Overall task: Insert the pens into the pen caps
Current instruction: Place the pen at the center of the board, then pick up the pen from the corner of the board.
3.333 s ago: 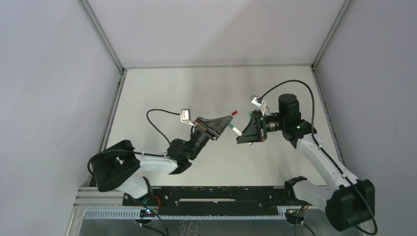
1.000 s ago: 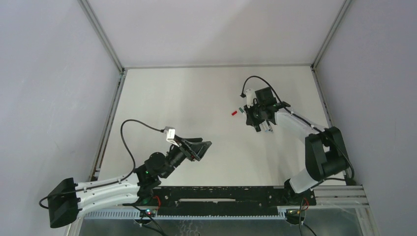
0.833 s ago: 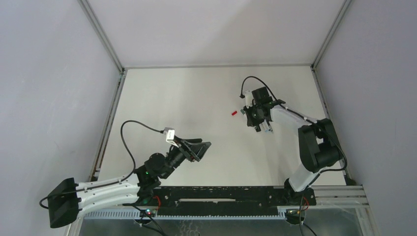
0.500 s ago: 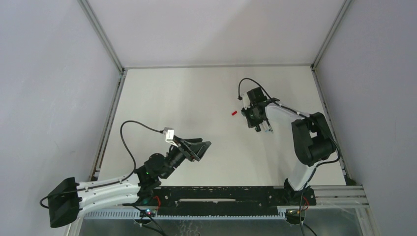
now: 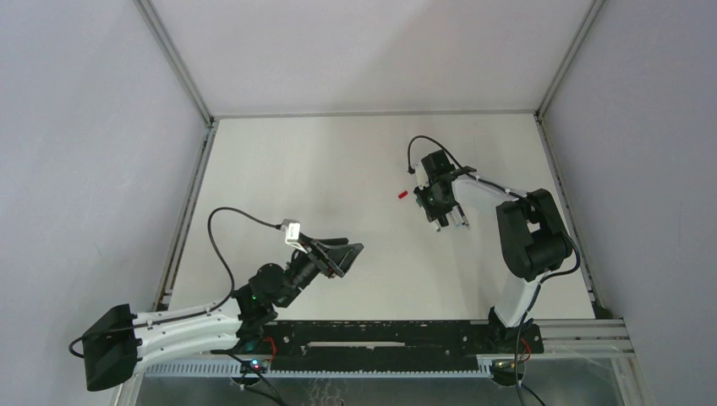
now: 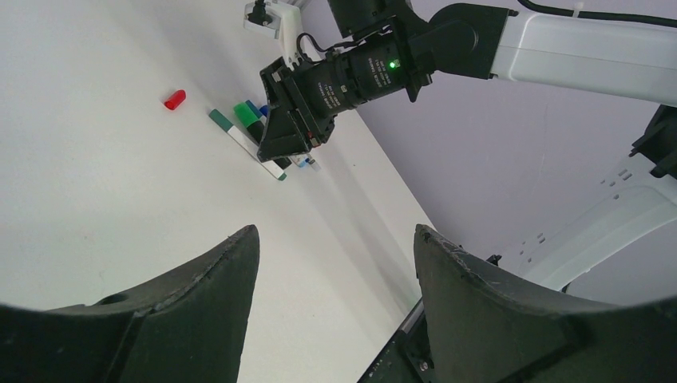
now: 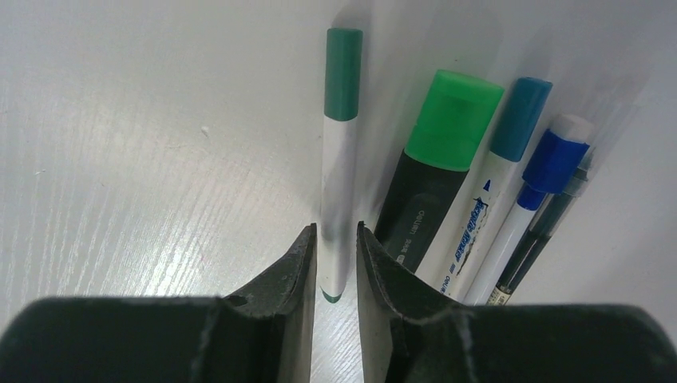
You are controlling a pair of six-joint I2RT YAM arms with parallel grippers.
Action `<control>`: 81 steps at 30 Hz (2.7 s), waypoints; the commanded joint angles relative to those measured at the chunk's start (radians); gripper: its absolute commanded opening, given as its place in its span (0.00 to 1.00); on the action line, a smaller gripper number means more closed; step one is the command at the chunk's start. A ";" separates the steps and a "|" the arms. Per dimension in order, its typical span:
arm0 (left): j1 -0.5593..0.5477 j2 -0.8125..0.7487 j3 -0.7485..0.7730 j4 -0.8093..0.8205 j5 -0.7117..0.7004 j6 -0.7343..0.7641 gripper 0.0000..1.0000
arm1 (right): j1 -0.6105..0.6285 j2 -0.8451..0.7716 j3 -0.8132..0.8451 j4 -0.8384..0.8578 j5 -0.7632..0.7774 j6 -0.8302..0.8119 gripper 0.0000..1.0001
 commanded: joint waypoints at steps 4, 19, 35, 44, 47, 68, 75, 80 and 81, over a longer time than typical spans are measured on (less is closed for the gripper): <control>0.006 0.002 -0.018 0.041 -0.003 -0.005 0.75 | 0.007 -0.001 0.042 -0.024 0.015 0.006 0.31; 0.007 -0.030 0.060 -0.189 -0.028 0.046 0.74 | -0.032 -0.243 0.044 -0.067 -0.182 -0.067 0.31; 0.144 0.056 0.591 -1.076 0.013 0.403 0.78 | -0.128 -0.623 -0.007 -0.065 -0.653 -0.152 0.31; 0.354 0.291 0.823 -1.536 0.086 0.805 0.89 | -0.087 -0.683 -0.040 0.039 -0.843 -0.124 0.55; 0.415 0.372 0.838 -1.615 0.177 0.848 0.87 | -0.086 -0.645 -0.039 -0.011 -0.910 -0.160 0.56; 0.542 0.223 0.478 -1.585 0.242 1.244 0.76 | -0.150 -0.621 -0.069 -0.036 -0.989 -0.166 0.56; 0.542 0.209 0.424 -1.553 0.212 1.251 0.71 | -0.151 -0.630 -0.070 -0.038 -0.991 -0.157 0.56; 0.554 0.289 0.437 -1.548 0.214 1.251 0.65 | -0.177 -0.641 -0.069 -0.039 -1.006 -0.151 0.56; 0.558 0.299 0.431 -1.538 0.209 1.251 0.62 | -0.180 -0.644 -0.070 -0.039 -1.010 -0.150 0.56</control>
